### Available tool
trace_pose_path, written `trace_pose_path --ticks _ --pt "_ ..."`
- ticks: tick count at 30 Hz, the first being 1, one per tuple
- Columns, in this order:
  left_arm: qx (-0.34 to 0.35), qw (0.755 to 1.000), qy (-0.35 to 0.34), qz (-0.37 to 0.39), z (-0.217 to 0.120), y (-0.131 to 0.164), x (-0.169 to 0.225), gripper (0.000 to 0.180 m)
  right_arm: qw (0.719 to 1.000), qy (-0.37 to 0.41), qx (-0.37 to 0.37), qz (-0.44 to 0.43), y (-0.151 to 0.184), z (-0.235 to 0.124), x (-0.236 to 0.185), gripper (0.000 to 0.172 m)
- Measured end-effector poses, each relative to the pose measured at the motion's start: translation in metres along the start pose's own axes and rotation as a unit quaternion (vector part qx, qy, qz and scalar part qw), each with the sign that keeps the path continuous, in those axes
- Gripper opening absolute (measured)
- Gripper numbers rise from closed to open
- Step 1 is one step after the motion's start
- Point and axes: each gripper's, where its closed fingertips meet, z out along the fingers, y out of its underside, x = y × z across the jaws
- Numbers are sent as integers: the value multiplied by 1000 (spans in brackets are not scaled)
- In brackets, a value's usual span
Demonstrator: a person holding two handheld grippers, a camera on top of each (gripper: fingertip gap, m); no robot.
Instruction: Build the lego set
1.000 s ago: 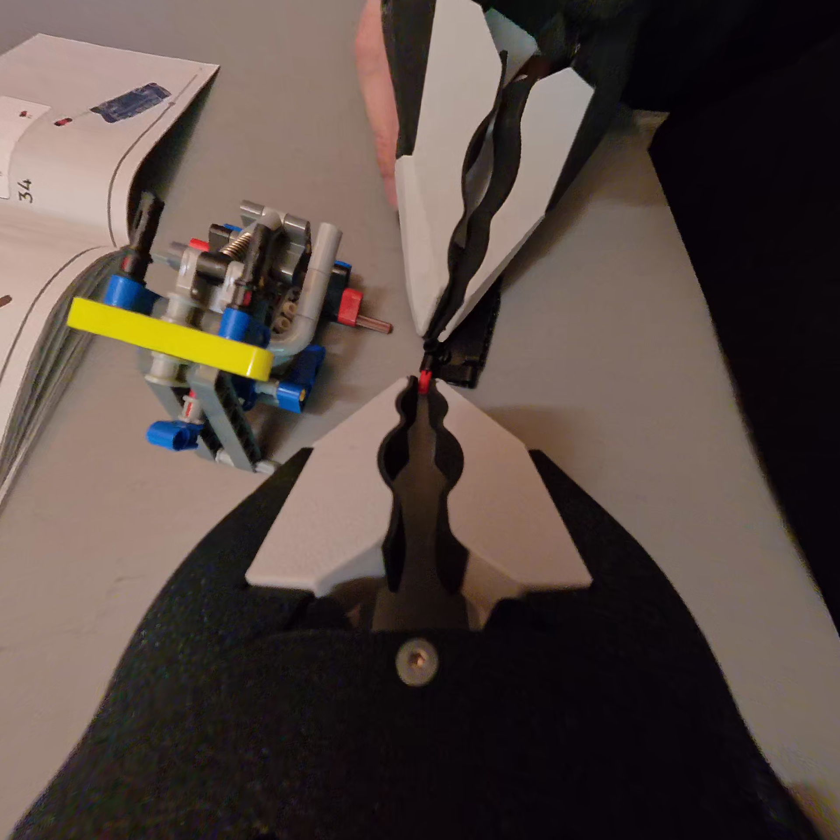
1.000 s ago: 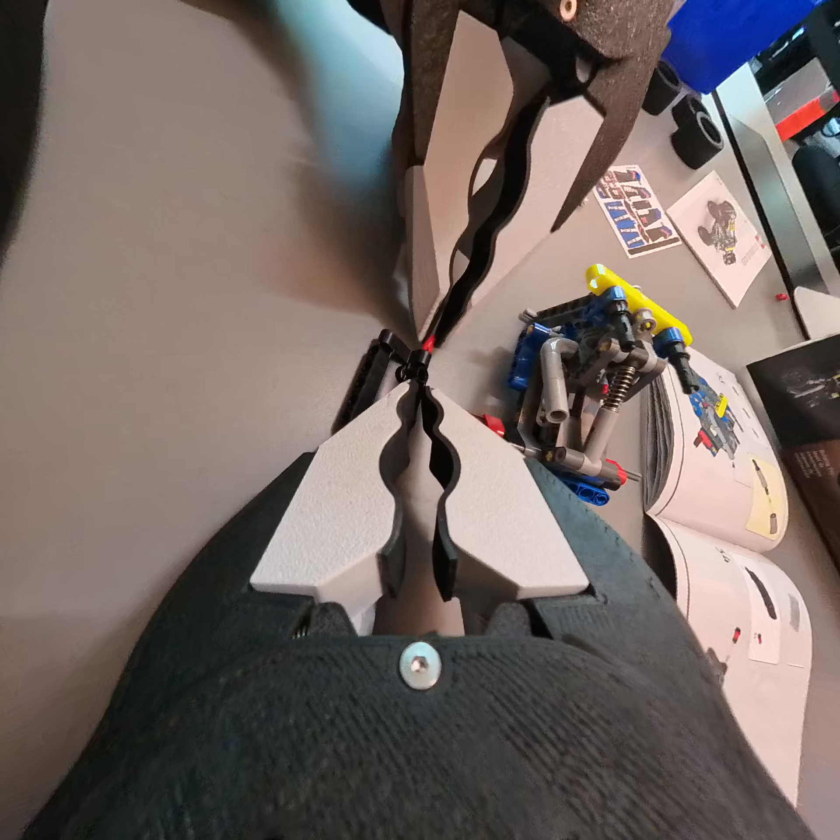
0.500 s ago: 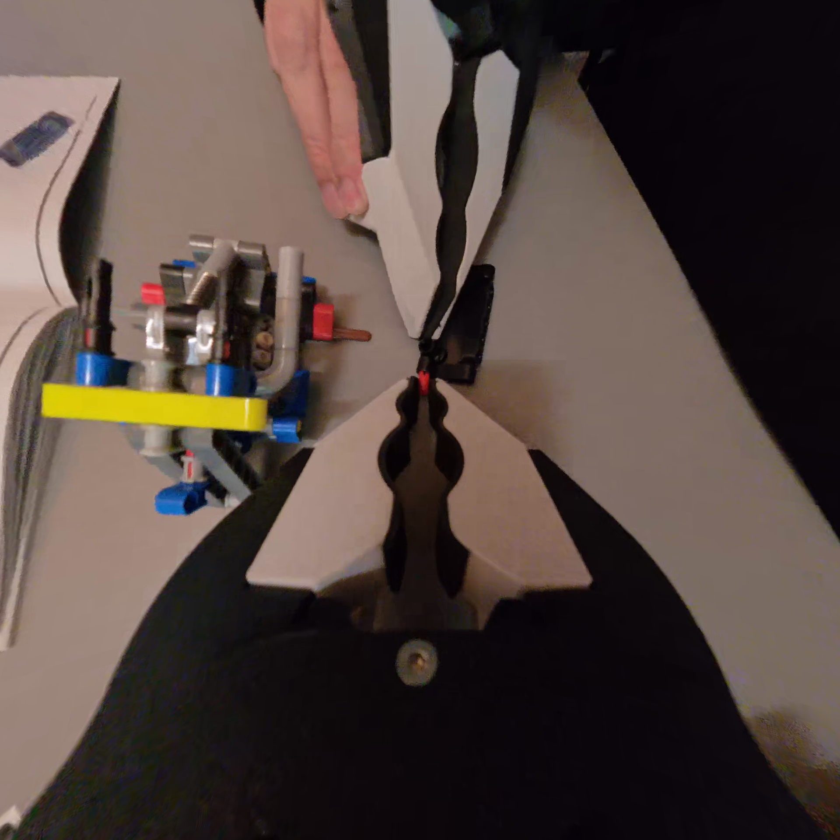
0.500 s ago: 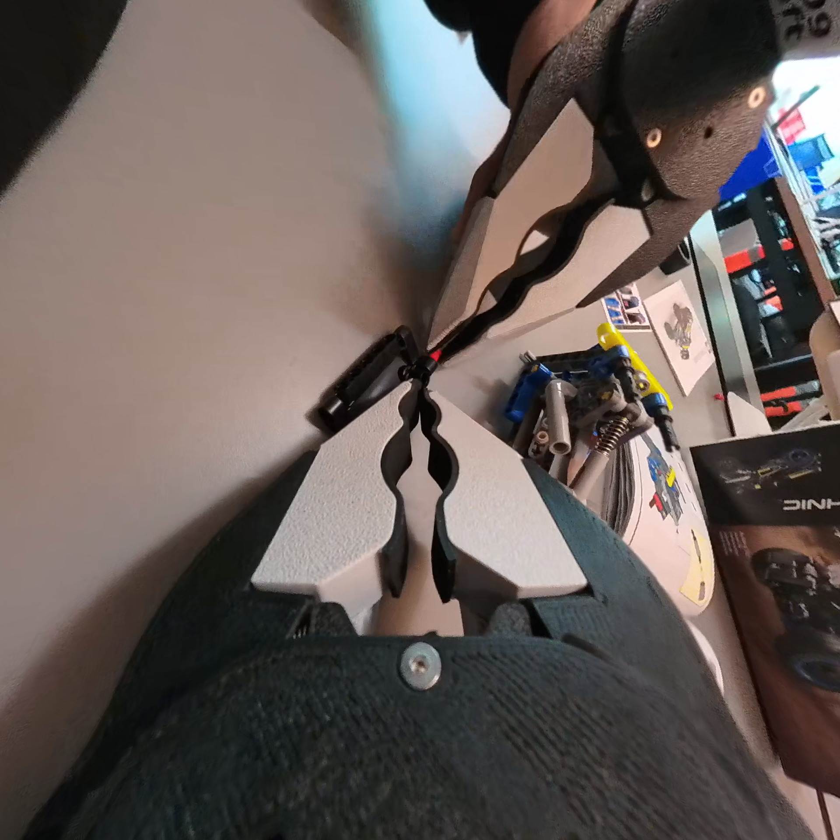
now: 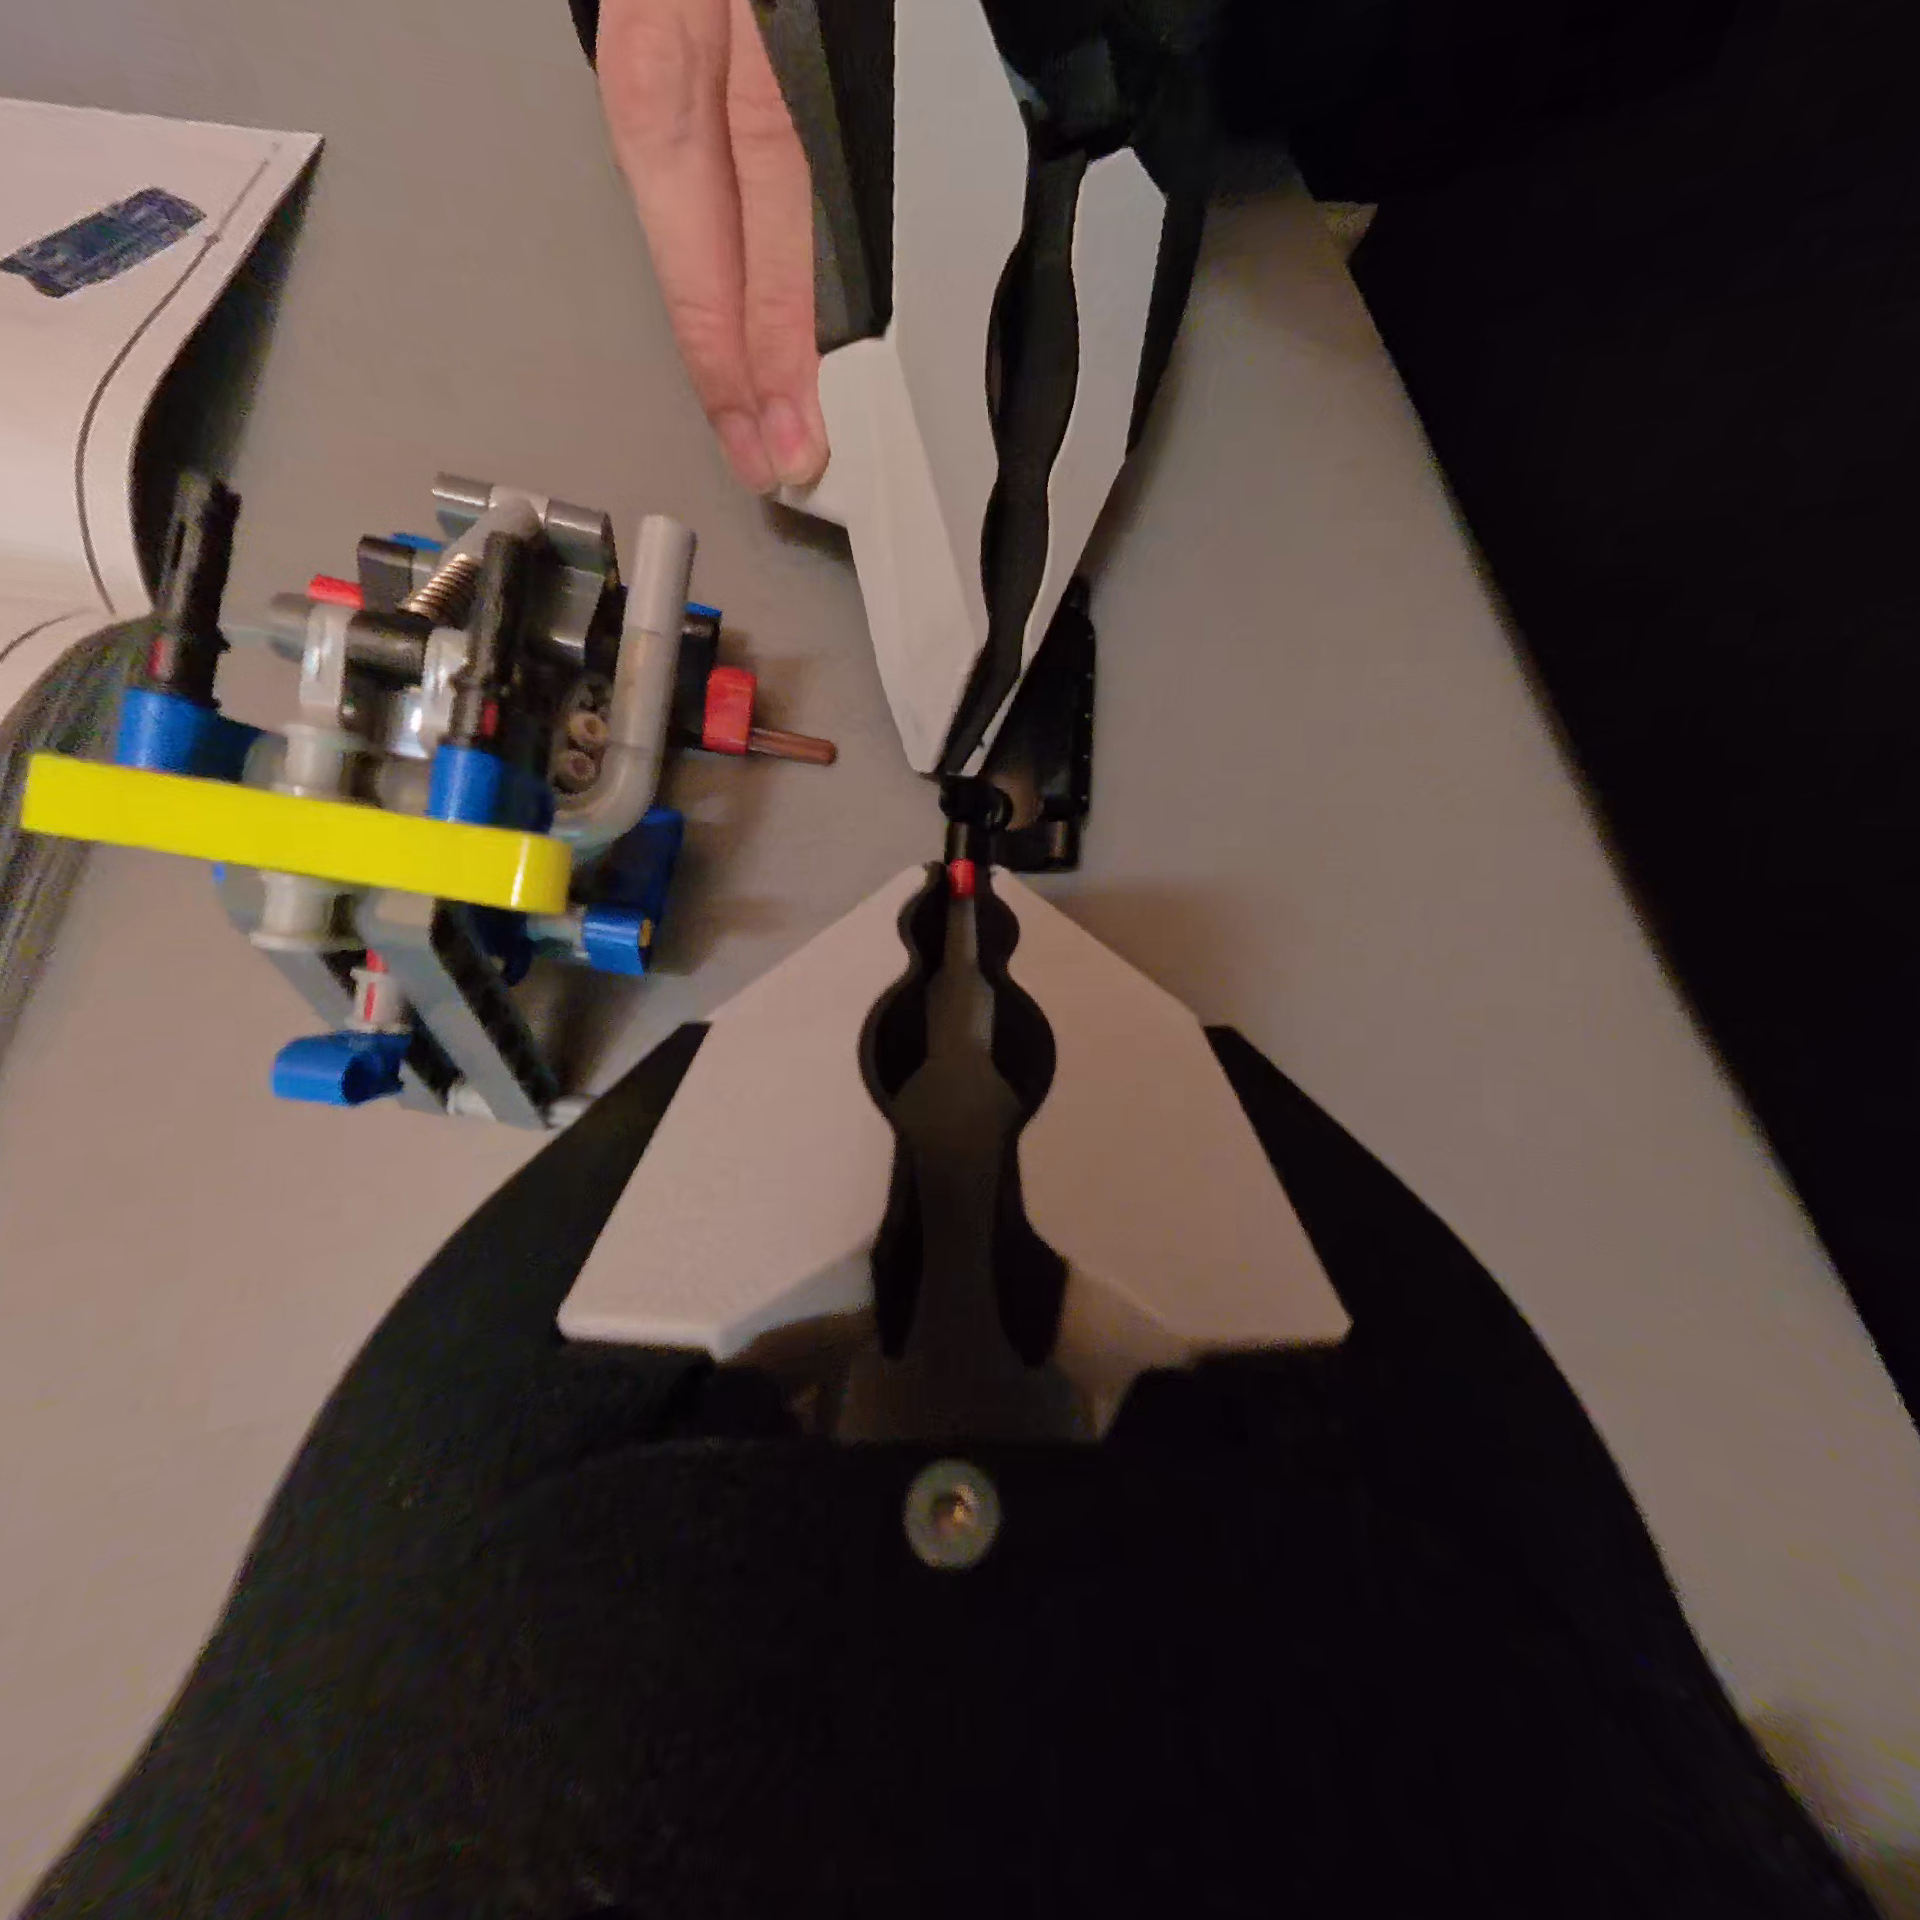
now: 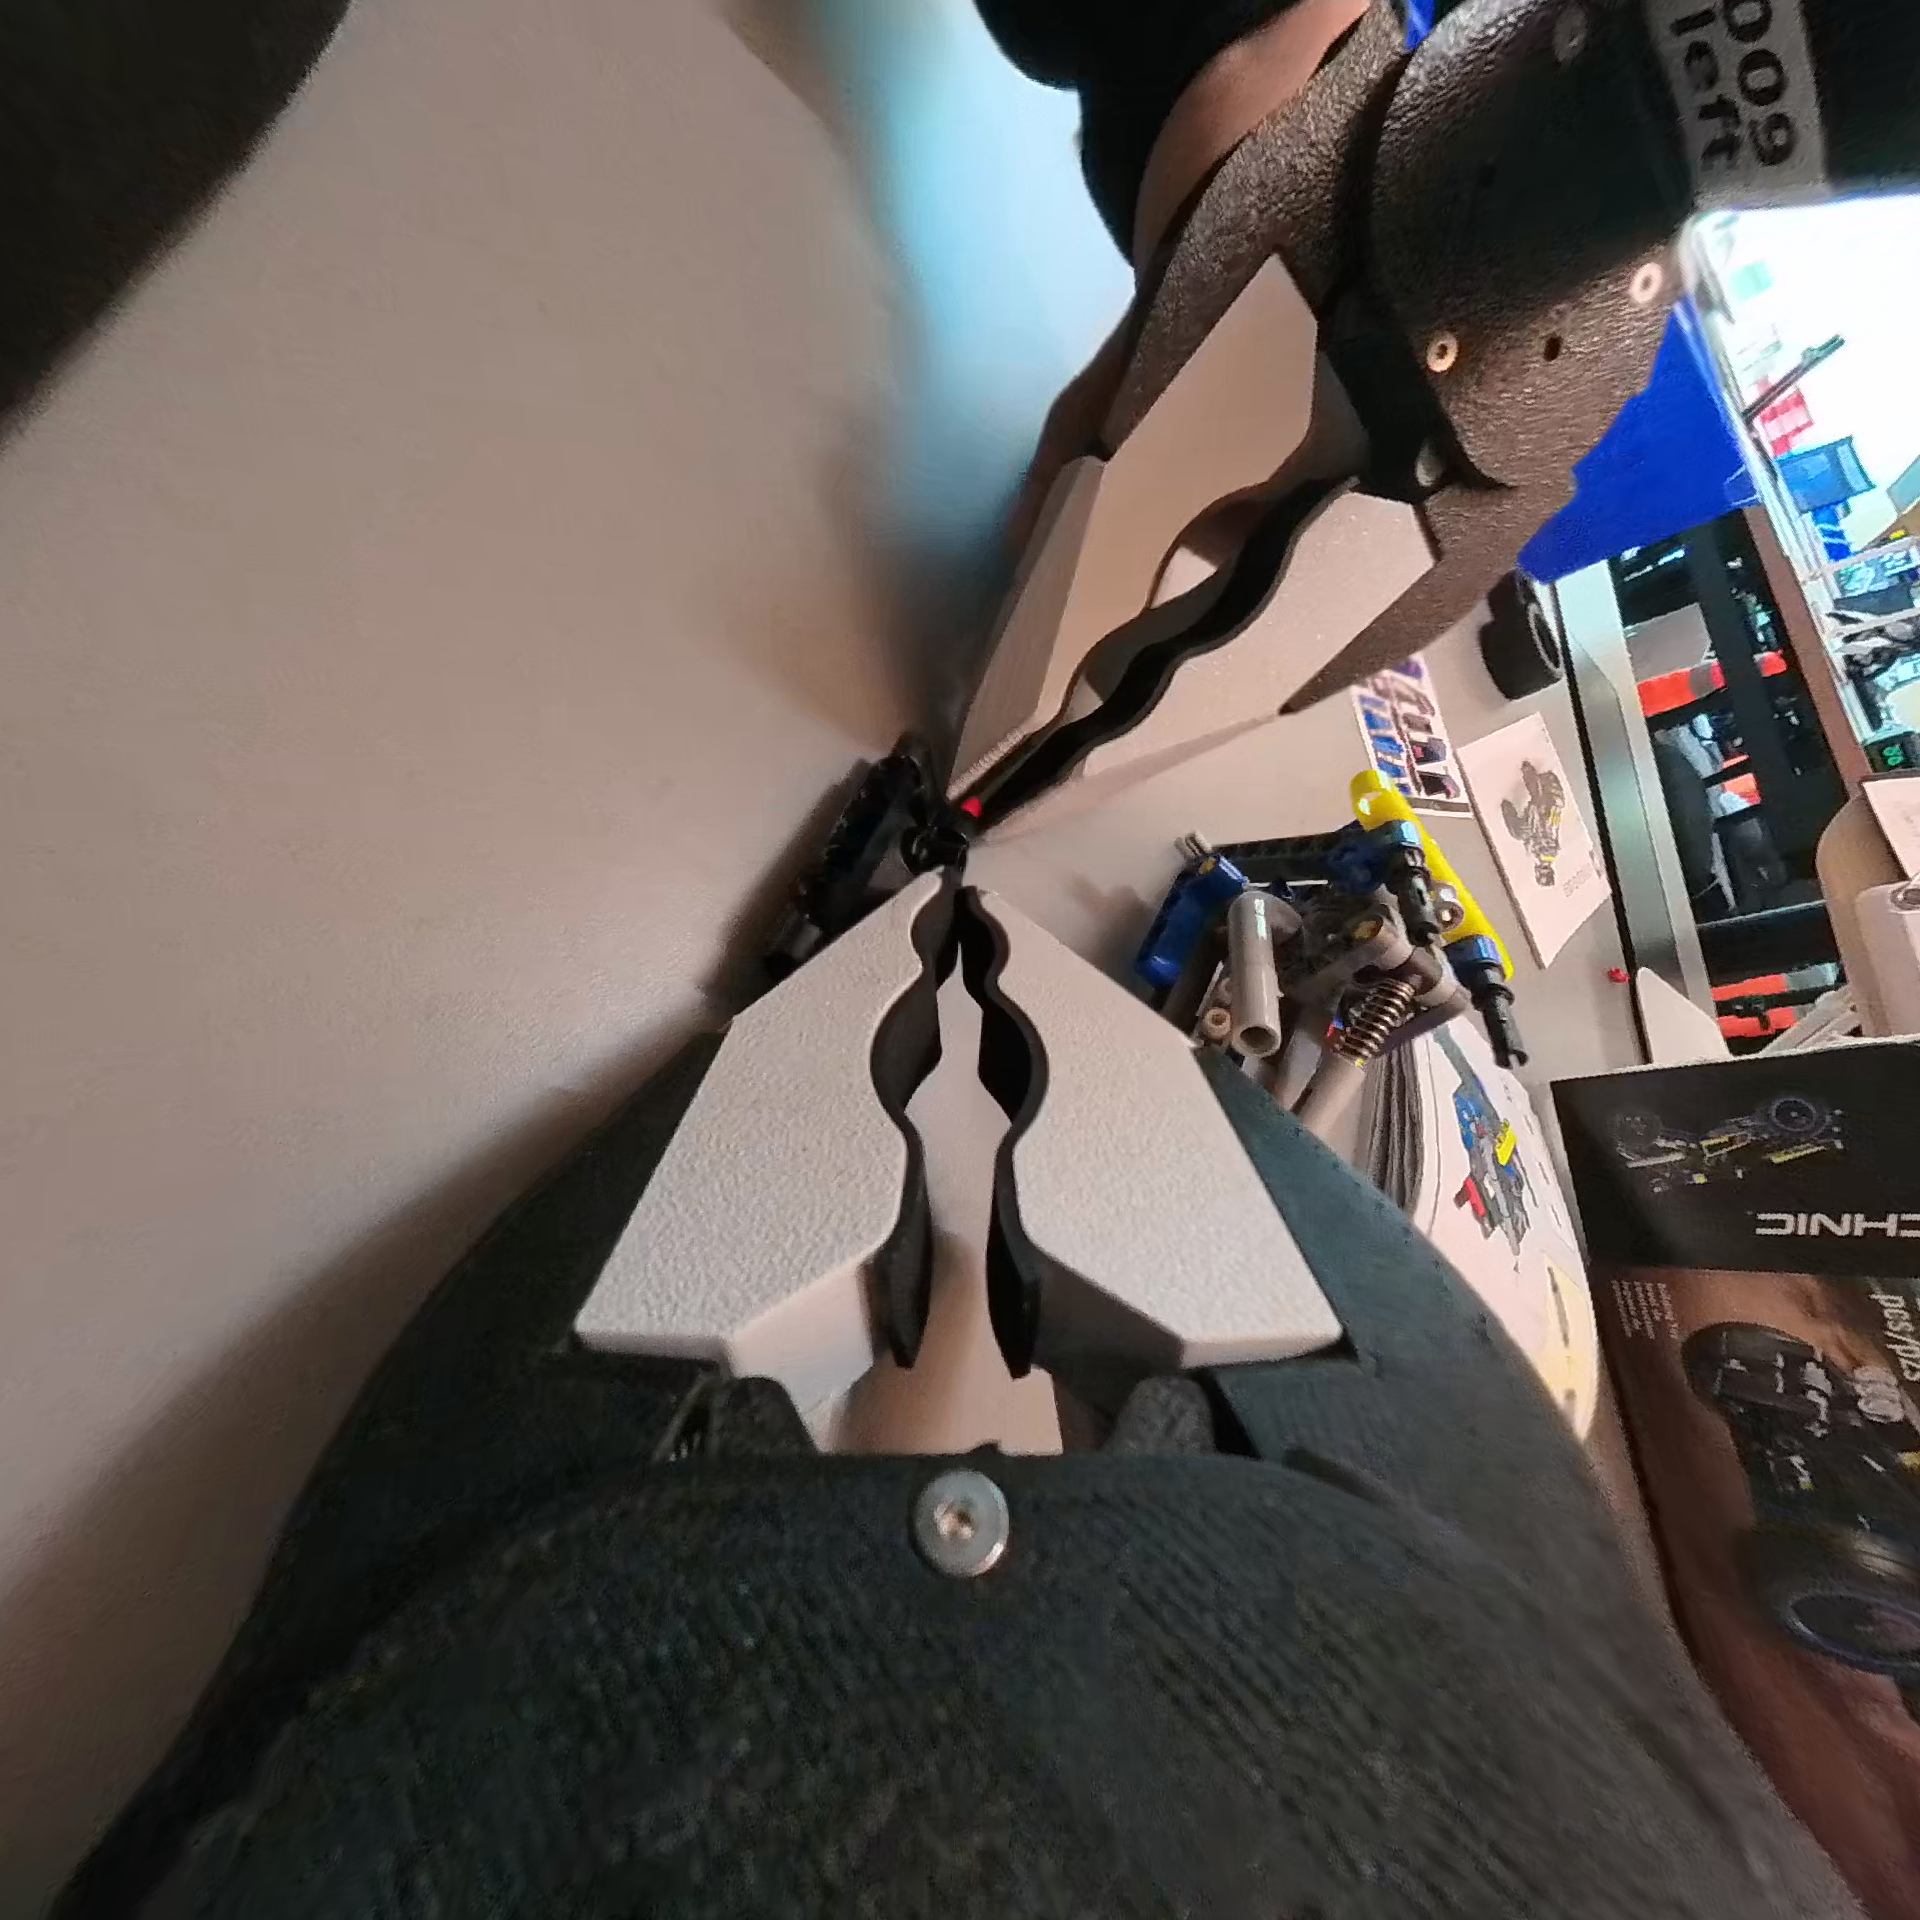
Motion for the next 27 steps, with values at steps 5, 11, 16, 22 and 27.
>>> trace_pose_path --ticks 5,11,16,22,27 --pt "72 996 -25 -47 -21 -13 6 9 1000 8 -2 13 0 2 5 0" --pt "84 968 -207 -111 -90 13 -4 11 999 33 -11 40 -1 3 14 8" --pt "-99 853 -444 -257 -240 148 -12 11 994 69 3 82 -11 -24 32 13" --pt "-180 867 -397 -242 -277 226 5 7 983 115 8 144 -10 -48 46 10" --pt "-211 893 -339 -207 -267 244 -2 5 981 107 -14 162 -1 -49 31 10"
